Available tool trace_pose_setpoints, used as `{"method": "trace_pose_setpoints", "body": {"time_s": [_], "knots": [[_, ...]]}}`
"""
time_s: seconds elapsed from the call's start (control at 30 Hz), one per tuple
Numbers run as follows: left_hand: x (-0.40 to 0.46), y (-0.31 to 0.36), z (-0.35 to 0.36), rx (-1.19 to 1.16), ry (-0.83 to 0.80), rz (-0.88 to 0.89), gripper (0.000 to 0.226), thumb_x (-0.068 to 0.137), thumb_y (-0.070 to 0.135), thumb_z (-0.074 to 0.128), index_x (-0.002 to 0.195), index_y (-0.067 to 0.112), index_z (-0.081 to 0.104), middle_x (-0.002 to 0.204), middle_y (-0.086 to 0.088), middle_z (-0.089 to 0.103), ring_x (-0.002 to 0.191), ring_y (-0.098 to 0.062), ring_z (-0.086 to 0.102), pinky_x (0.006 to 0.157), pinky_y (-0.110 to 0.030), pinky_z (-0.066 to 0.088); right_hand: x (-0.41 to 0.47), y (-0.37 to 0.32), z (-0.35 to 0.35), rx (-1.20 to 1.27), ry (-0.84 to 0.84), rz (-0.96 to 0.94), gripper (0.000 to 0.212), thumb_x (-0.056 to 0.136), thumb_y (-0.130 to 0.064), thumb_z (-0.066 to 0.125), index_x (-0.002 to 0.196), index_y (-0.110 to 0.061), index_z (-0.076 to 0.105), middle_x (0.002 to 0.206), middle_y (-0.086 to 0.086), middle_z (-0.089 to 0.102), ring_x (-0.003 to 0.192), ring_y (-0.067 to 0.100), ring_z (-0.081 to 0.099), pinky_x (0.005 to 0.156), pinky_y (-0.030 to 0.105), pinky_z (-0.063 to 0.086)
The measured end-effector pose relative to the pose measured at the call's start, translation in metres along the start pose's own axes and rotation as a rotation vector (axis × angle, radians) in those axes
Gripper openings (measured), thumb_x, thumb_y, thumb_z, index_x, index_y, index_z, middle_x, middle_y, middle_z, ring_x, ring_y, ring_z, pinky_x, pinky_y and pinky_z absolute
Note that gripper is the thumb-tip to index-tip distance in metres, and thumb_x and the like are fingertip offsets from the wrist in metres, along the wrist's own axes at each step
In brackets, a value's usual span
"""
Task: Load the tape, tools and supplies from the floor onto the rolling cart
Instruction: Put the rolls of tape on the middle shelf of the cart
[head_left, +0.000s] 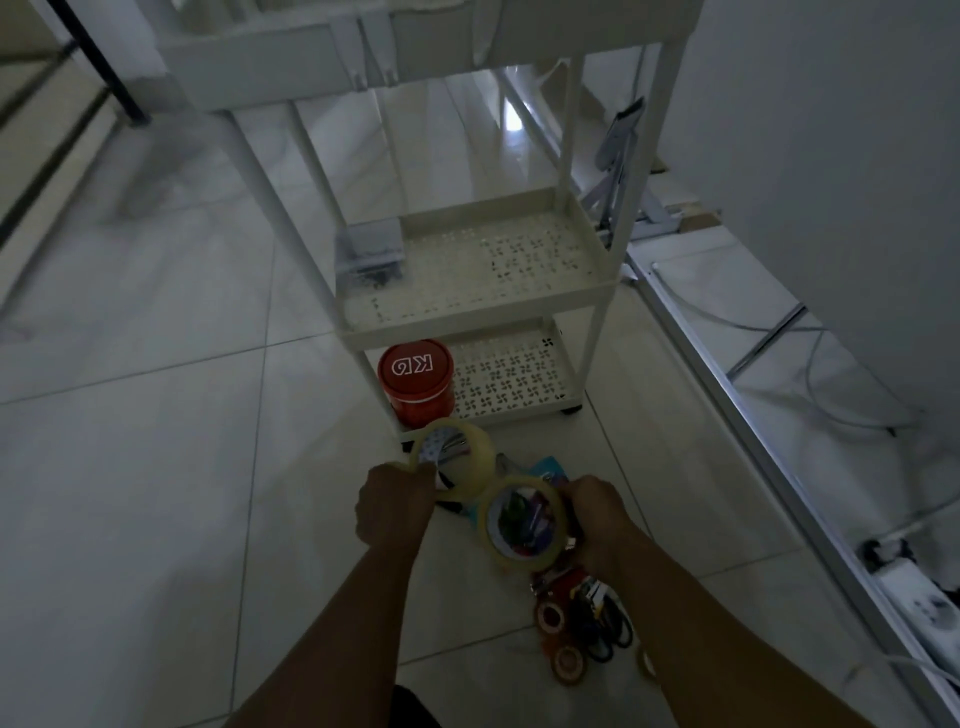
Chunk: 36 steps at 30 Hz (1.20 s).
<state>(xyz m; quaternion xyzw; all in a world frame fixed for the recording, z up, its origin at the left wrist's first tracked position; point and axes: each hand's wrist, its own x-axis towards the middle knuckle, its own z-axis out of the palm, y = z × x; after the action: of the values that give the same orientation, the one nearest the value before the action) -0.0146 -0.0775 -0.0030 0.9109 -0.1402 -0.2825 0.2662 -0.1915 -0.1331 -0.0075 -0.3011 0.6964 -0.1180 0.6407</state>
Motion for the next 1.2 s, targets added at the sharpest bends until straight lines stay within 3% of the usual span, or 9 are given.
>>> {"method": "trace_pose_setpoints", "body": {"time_s": [0.13, 0.27, 0.5, 0.6, 0.67, 0.8, 0.93, 1.1, 1.2], "knots": [[-0.009, 0.002, 0.000, 0.039, -0.005, 0.024, 0.048, 0.079, 0.045, 0.069, 0.107, 0.006, 0.067, 0.112, -0.016, 0.068, 0.102, -0.034, 0.065, 0.087, -0.037, 0.053, -0.002, 0.009, 0.004, 0.113, -0.012, 0.052, 0.031, 0.086, -0.011, 0.054, 0.114, -0.001, 0.062, 0.108, 0.022, 0.066, 0.100, 0.037, 0.062, 0.088, 0.057, 0.052], [-0.017, 0.018, -0.012, 0.078, 0.053, 0.097, 0.043, 0.077, 0.051, 0.067, 0.097, 0.012, 0.068, 0.109, -0.013, 0.069, 0.102, -0.033, 0.064, 0.086, -0.035, 0.051, -0.006, -0.005, -0.006, 0.027, 0.024, -0.052, 0.034, 0.091, -0.020, 0.050, 0.115, 0.002, 0.062, 0.115, 0.024, 0.064, 0.102, 0.036, 0.063, 0.089, 0.054, 0.054], [-0.043, 0.081, -0.056, 0.078, 0.030, 0.278, 0.059, 0.074, 0.053, 0.068, 0.111, 0.008, 0.060, 0.112, -0.010, 0.065, 0.103, -0.029, 0.063, 0.079, -0.031, 0.047, -0.083, -0.084, -0.037, -0.051, 0.018, -0.361, 0.023, 0.092, -0.019, 0.056, 0.106, -0.004, 0.067, 0.091, 0.011, 0.064, 0.074, 0.021, 0.058, 0.063, 0.027, 0.047], [-0.056, 0.107, -0.078, 0.049, -0.018, 0.357, 0.038, 0.075, 0.049, 0.070, 0.081, 0.015, 0.054, 0.087, 0.002, 0.058, 0.085, -0.018, 0.058, 0.074, -0.025, 0.042, -0.113, -0.112, -0.050, -0.133, 0.039, -0.431, 0.027, 0.088, -0.023, 0.063, 0.107, -0.004, 0.067, 0.100, 0.012, 0.064, 0.075, 0.016, 0.057, 0.065, 0.026, 0.047], [-0.062, 0.125, -0.094, 0.066, -0.023, 0.380, 0.041, 0.073, 0.051, 0.070, 0.067, 0.016, 0.052, 0.074, 0.006, 0.054, 0.074, -0.016, 0.056, 0.068, -0.024, 0.043, -0.133, -0.131, -0.056, -0.165, 0.037, -0.480, 0.028, 0.086, -0.017, 0.064, 0.108, 0.000, 0.066, 0.103, 0.014, 0.063, 0.078, 0.020, 0.058, 0.065, 0.026, 0.046], [-0.069, 0.159, -0.120, 0.091, 0.019, 0.474, 0.043, 0.072, 0.058, 0.068, 0.074, 0.017, 0.053, 0.076, 0.004, 0.053, 0.077, -0.018, 0.056, 0.069, -0.026, 0.045, -0.166, -0.163, -0.056, -0.303, 0.028, -0.651, 0.029, 0.083, -0.002, 0.058, 0.109, 0.009, 0.064, 0.118, 0.028, 0.062, 0.103, 0.041, 0.061, 0.084, 0.039, 0.051], [-0.068, 0.187, -0.127, 0.031, 0.086, 0.532, 0.047, 0.075, 0.054, 0.067, 0.084, 0.009, 0.060, 0.081, -0.002, 0.062, 0.077, -0.021, 0.061, 0.062, -0.026, 0.044, -0.166, -0.180, -0.048, -0.362, 0.101, -0.851, 0.031, 0.081, -0.009, 0.066, 0.112, -0.009, 0.069, 0.103, 0.005, 0.068, 0.085, 0.013, 0.062, 0.062, 0.021, 0.046], [-0.057, 0.200, -0.112, -0.132, 0.128, 0.486, 0.048, 0.075, 0.049, 0.068, 0.089, 0.003, 0.066, 0.086, -0.008, 0.070, 0.080, -0.025, 0.067, 0.063, -0.027, 0.047, -0.139, -0.189, -0.032, -0.499, 0.216, -1.029, 0.031, 0.084, -0.009, 0.065, 0.116, -0.006, 0.066, 0.113, 0.010, 0.069, 0.104, 0.022, 0.063, 0.083, 0.023, 0.045], [-0.050, 0.208, -0.106, -0.142, 0.192, 0.480, 0.055, 0.076, 0.050, 0.068, 0.099, 0.001, 0.066, 0.098, -0.013, 0.070, 0.091, -0.030, 0.067, 0.072, -0.032, 0.050, -0.117, -0.196, -0.021, -0.647, 0.295, -1.115, 0.019, 0.085, -0.004, 0.057, 0.101, -0.004, 0.068, 0.102, 0.014, 0.069, 0.098, 0.028, 0.064, 0.073, 0.023, 0.042]]}}
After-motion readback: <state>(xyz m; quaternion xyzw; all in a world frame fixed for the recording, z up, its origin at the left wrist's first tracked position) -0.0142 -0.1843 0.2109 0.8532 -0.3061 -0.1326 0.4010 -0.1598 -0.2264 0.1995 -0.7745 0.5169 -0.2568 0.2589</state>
